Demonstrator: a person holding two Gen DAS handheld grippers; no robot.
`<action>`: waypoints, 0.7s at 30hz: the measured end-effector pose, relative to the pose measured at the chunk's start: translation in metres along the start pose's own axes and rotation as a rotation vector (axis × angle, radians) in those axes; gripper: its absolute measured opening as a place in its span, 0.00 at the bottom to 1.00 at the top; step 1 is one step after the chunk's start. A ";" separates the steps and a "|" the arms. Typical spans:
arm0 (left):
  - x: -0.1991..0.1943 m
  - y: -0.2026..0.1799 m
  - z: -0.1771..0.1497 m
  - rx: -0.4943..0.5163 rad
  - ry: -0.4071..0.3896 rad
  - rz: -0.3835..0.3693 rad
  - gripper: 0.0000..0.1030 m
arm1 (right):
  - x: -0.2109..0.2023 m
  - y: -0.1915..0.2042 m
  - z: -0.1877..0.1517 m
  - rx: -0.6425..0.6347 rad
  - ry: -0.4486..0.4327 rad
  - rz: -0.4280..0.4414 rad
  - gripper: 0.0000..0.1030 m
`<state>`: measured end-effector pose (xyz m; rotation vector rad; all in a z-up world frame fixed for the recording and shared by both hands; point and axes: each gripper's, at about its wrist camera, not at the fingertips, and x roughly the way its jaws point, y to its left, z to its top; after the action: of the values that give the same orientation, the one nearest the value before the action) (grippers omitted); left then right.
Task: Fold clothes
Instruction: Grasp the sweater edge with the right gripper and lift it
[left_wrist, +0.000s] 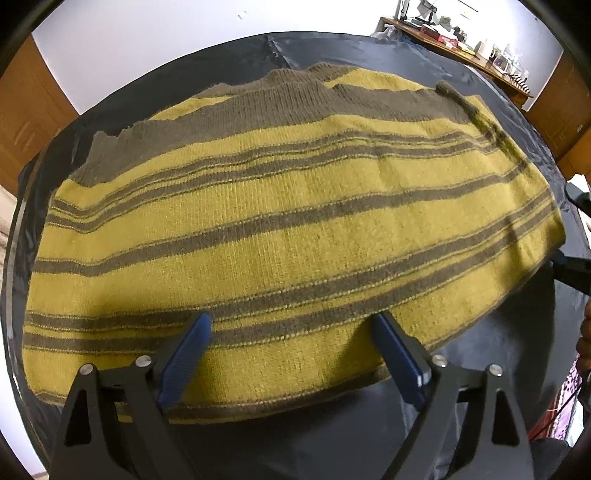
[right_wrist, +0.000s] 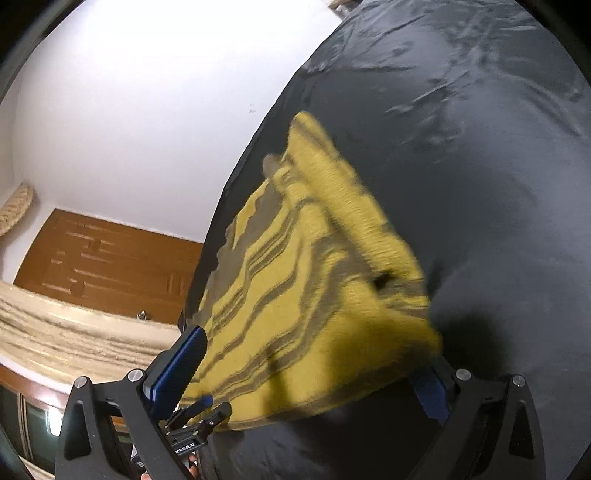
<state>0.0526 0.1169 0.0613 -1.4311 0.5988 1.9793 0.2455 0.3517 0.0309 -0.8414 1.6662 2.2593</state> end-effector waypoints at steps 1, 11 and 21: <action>0.001 0.000 0.000 0.001 0.001 -0.001 0.92 | 0.005 0.003 -0.001 -0.005 0.007 0.002 0.99; 0.007 0.003 -0.005 0.026 -0.001 -0.006 0.98 | 0.027 0.015 0.011 0.034 -0.018 -0.012 0.85; 0.009 0.005 -0.011 0.007 -0.003 0.001 0.98 | 0.028 0.002 0.015 0.035 -0.020 -0.106 0.27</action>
<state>0.0543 0.1075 0.0491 -1.4241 0.6043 1.9776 0.2164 0.3606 0.0197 -0.8739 1.6085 2.1550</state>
